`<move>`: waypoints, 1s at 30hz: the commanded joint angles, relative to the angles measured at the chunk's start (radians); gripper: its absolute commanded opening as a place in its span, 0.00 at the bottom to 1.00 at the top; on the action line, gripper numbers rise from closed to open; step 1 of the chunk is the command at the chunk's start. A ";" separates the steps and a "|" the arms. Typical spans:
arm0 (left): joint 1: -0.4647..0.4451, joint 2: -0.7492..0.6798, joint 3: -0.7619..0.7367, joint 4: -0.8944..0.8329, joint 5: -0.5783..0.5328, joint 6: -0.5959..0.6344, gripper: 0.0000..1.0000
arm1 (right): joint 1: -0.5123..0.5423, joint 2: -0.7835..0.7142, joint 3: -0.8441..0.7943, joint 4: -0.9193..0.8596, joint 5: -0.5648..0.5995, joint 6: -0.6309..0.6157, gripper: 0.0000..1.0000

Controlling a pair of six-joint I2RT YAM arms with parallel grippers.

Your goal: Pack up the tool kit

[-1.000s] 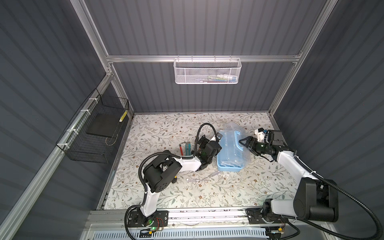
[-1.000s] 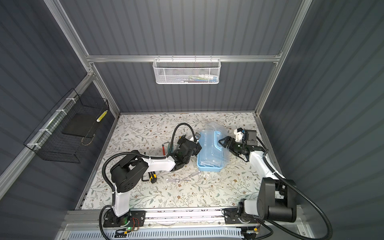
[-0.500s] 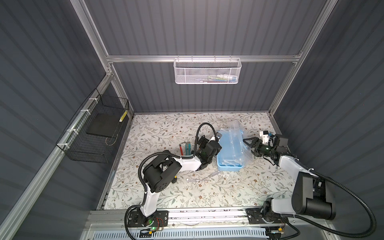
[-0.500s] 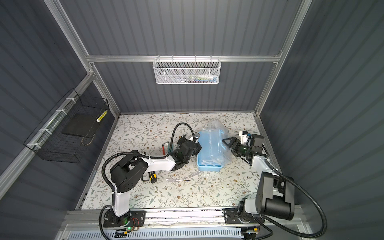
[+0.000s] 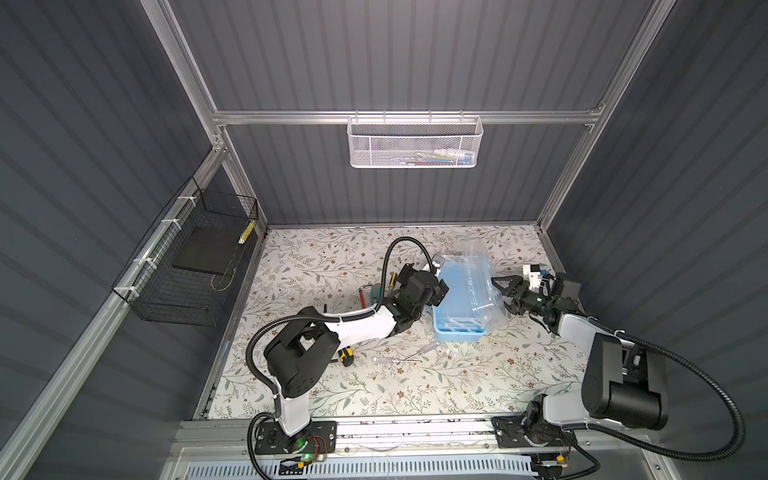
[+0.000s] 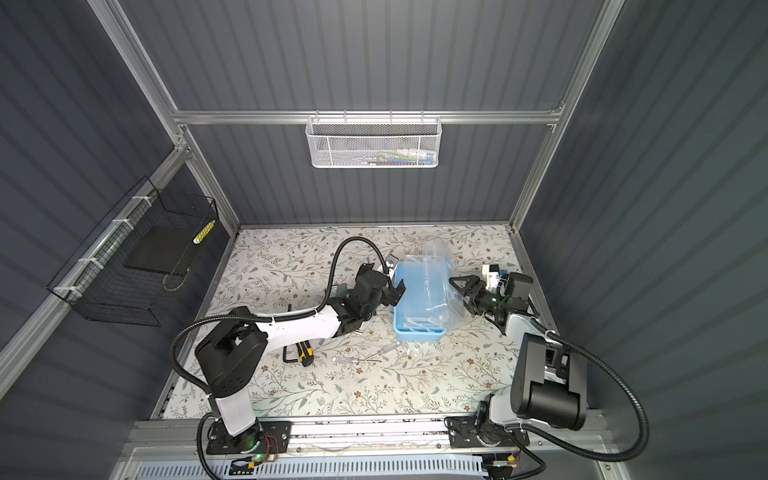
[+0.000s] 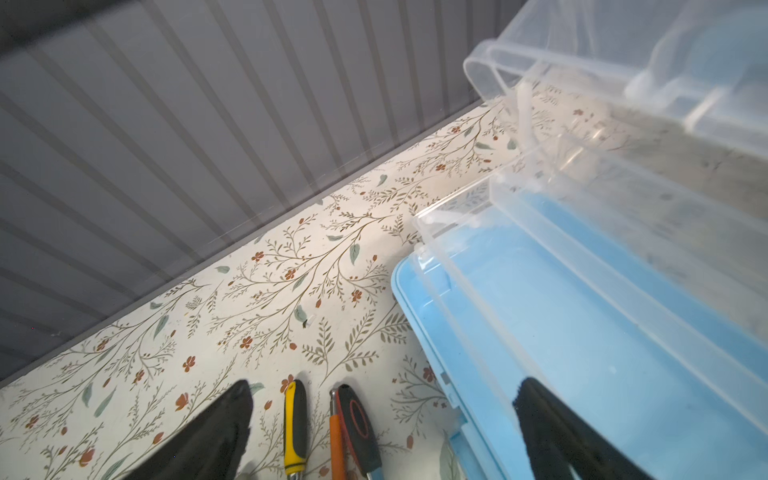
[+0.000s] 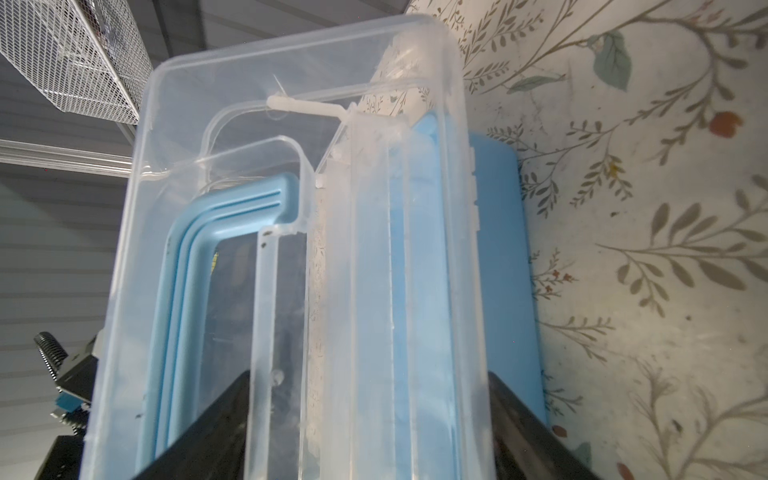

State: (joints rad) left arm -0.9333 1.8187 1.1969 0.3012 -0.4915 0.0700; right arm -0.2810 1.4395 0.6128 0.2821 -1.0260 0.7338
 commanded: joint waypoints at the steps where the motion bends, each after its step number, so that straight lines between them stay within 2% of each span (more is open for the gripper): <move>1: -0.001 -0.041 0.047 -0.100 0.134 -0.060 1.00 | -0.010 0.013 -0.012 0.039 -0.051 -0.001 0.74; 5: -0.001 -0.054 0.069 -0.142 0.291 -0.124 1.00 | -0.017 0.027 -0.009 0.054 -0.063 0.004 0.74; 17: 0.029 -0.084 0.111 -0.091 0.602 -0.314 1.00 | -0.018 0.029 0.000 0.057 -0.068 0.004 0.74; 25: 0.031 -0.030 0.161 -0.100 0.643 -0.321 1.00 | -0.019 0.026 0.010 0.037 -0.061 -0.002 0.75; 30: 0.044 -0.018 0.160 -0.066 0.724 -0.372 1.00 | -0.018 0.031 0.027 -0.001 -0.048 -0.023 0.75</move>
State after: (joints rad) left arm -0.8974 1.7782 1.3293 0.2104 0.1585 -0.2588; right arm -0.2947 1.4651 0.6159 0.3019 -1.0660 0.7460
